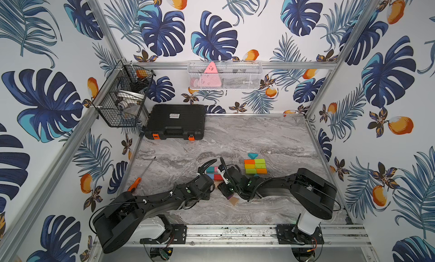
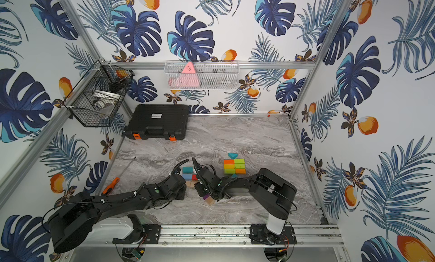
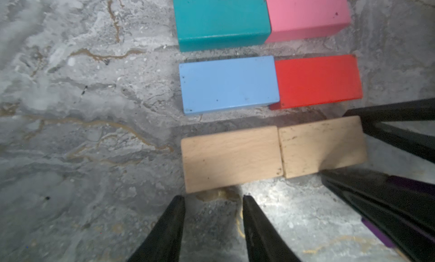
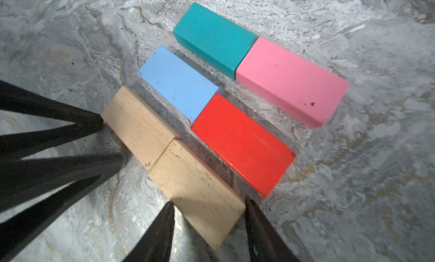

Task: Assemble a piece of candy with building blocks
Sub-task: Assemble the building blocks at the center of the board.

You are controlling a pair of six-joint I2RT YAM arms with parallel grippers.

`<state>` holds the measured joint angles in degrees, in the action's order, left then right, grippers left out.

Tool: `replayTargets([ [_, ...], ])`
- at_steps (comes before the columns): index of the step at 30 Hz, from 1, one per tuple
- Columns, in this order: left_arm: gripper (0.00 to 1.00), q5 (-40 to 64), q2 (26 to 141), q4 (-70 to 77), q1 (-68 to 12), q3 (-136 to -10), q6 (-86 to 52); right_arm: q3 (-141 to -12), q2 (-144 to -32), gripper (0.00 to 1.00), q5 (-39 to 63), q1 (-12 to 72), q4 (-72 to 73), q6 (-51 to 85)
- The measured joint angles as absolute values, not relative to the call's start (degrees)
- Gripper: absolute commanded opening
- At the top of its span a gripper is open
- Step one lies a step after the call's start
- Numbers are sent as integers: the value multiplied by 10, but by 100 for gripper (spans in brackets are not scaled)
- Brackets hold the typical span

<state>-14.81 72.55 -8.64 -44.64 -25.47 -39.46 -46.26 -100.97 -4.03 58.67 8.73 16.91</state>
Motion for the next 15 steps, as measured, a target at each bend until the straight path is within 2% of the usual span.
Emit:
replayTargets([
  [15, 43, -156, 751, -46, -446, -258, -390, -461, -1014, 51, -41, 587, 101, 174],
])
